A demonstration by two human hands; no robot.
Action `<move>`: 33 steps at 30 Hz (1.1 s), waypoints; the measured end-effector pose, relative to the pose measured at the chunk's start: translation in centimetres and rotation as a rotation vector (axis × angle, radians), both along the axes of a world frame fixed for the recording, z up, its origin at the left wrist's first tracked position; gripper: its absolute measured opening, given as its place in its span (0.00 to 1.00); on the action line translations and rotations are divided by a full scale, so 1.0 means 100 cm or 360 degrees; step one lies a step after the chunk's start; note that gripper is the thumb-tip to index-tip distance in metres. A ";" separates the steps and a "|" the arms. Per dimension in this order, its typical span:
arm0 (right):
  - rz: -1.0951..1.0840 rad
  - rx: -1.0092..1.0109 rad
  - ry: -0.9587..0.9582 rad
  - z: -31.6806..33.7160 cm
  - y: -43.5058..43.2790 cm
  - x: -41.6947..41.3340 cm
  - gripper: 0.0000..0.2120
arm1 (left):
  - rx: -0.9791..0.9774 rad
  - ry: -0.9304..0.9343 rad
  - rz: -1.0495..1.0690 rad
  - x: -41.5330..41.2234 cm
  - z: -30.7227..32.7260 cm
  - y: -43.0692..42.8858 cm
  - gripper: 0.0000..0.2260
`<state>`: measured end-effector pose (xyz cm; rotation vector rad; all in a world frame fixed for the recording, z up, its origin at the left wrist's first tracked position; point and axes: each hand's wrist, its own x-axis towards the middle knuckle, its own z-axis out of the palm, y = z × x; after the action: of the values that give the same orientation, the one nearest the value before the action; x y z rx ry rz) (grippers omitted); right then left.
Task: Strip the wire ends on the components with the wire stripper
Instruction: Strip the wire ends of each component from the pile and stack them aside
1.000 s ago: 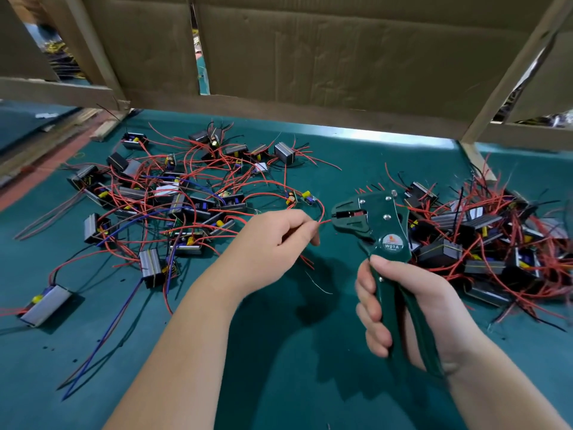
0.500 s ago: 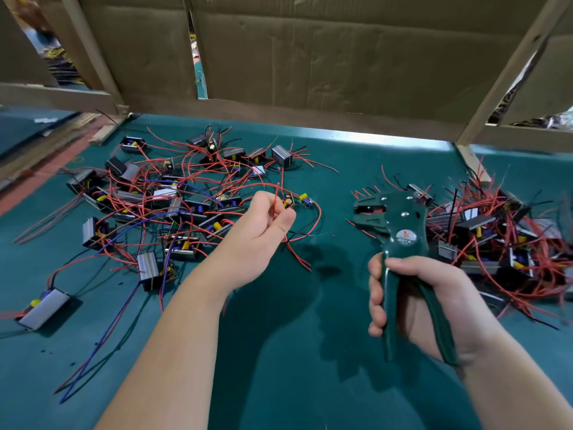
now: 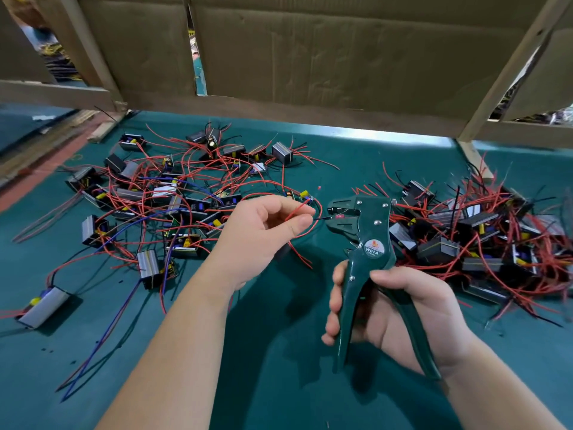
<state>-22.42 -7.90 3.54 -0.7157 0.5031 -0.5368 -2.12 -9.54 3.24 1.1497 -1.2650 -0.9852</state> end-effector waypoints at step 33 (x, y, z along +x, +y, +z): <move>0.0065 -0.0181 0.0153 0.002 0.003 0.001 0.18 | -0.0188 -0.0386 -0.0011 0.005 0.006 0.003 0.11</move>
<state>-22.34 -7.63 3.75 -0.8618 0.5498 -0.4969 -1.60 -9.27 3.88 1.1987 -1.5003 -0.7811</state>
